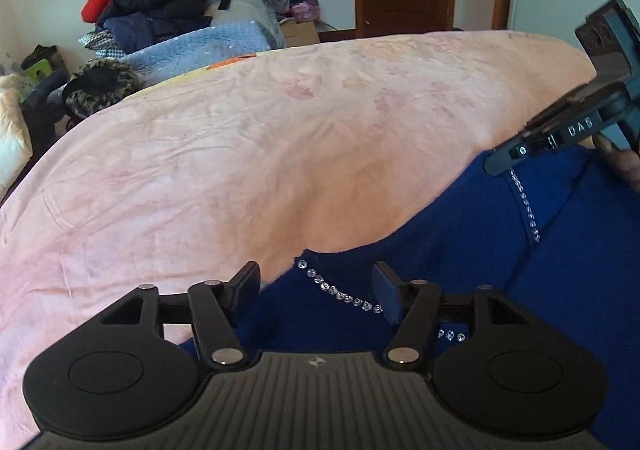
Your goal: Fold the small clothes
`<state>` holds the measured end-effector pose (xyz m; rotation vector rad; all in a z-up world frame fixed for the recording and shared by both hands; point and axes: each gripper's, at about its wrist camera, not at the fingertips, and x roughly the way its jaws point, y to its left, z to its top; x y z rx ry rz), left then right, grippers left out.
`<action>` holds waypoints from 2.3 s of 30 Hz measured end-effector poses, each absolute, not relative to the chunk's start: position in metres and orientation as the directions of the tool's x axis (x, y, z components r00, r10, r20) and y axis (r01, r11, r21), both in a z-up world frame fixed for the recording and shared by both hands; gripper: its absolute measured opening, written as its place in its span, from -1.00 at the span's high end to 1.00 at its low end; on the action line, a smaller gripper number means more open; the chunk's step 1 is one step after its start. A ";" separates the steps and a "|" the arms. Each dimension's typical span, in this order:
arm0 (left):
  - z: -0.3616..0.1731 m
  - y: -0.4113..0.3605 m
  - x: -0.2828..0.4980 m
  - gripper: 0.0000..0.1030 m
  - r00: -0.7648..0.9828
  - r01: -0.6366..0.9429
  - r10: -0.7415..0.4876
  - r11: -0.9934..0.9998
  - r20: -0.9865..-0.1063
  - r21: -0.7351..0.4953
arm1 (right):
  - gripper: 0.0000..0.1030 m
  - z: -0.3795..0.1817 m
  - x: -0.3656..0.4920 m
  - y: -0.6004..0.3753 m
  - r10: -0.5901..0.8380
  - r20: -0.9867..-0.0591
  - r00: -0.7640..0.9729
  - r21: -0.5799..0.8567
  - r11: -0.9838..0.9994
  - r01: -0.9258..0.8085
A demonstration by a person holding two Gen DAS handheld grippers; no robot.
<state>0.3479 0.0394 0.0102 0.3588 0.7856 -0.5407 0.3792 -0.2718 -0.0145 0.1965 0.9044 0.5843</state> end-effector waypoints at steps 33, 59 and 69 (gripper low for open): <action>0.055 0.088 0.275 -0.66 0.842 0.230 -0.156 0.970 -0.516 0.083 | -0.19 0.024 0.291 -0.281 0.480 -0.537 0.694 0.433 0.863 -0.263; -0.026 0.363 0.119 -1.00 0.870 -0.487 0.019 0.189 -0.493 -0.852 | -0.94 -0.031 0.171 -0.242 0.504 -0.473 0.722 0.426 0.849 -0.314; -0.022 0.347 0.108 -0.22 0.809 -0.577 0.060 0.276 -0.585 -0.769 | -0.94 -0.035 0.172 -0.246 0.531 -0.442 0.723 0.478 0.821 -0.311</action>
